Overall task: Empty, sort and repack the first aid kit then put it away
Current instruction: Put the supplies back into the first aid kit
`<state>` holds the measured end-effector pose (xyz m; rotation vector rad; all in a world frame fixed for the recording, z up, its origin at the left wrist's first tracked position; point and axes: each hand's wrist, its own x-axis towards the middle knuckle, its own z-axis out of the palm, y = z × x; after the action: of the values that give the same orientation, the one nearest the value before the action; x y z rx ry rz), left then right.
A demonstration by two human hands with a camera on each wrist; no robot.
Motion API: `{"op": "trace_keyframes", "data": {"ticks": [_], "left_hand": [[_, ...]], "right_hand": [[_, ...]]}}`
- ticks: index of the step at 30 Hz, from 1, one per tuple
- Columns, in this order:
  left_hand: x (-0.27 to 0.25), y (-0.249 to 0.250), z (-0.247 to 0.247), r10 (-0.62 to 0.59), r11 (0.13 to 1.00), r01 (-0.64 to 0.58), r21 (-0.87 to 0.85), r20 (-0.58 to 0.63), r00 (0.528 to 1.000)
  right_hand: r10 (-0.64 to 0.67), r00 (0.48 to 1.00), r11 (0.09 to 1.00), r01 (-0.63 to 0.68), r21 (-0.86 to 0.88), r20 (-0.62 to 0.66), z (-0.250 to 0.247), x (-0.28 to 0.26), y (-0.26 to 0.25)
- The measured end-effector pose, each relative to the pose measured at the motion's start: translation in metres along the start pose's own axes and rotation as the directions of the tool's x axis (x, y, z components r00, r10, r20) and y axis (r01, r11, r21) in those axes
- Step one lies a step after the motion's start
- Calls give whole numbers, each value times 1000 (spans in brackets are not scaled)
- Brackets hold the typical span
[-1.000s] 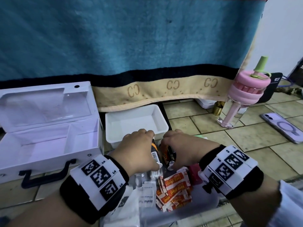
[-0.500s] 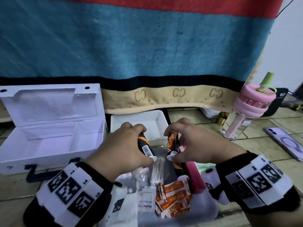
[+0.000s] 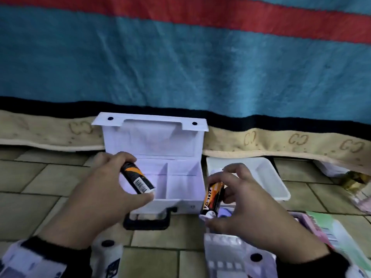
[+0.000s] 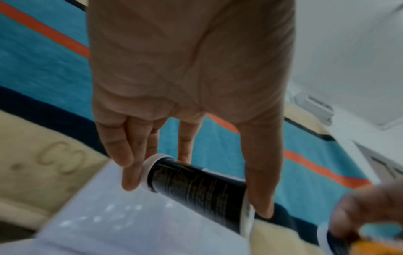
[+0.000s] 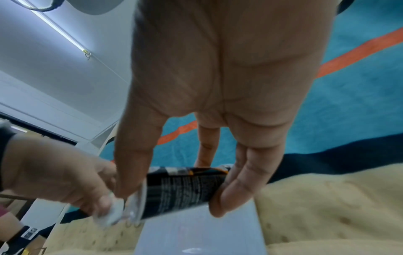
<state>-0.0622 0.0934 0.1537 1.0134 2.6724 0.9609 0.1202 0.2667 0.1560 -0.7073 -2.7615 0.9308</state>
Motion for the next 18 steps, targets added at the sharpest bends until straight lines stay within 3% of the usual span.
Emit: {"op": "trace_keyframes", "data": {"ticks": [2,6,9,11,15,18], "left_hand": [[9,-32,-12,-41,997,41,58,1,999],[27,-76,-16,11,996,-12,87,12,1000],[38,-85,-8,109,987,-113,114,39,993],[44,-90,0,188,957,-211,202,125,974],[52,-93,13,250,886,-327,328,258,933],[59,-95,12,198,866,-314,389,310,930]], "right_hand": [[-13,998,999,16,47,-65,22,20,-24],[36,972,992,-6,126,-232,73,60,-70],[160,922,974,-89,210,-351,108,87,-92],[265,872,942,-144,303,-412,127,101,-97],[384,833,886,-210,413,-399,144,113,-97],[428,830,854,-240,462,-359,151,122,-95]]}}
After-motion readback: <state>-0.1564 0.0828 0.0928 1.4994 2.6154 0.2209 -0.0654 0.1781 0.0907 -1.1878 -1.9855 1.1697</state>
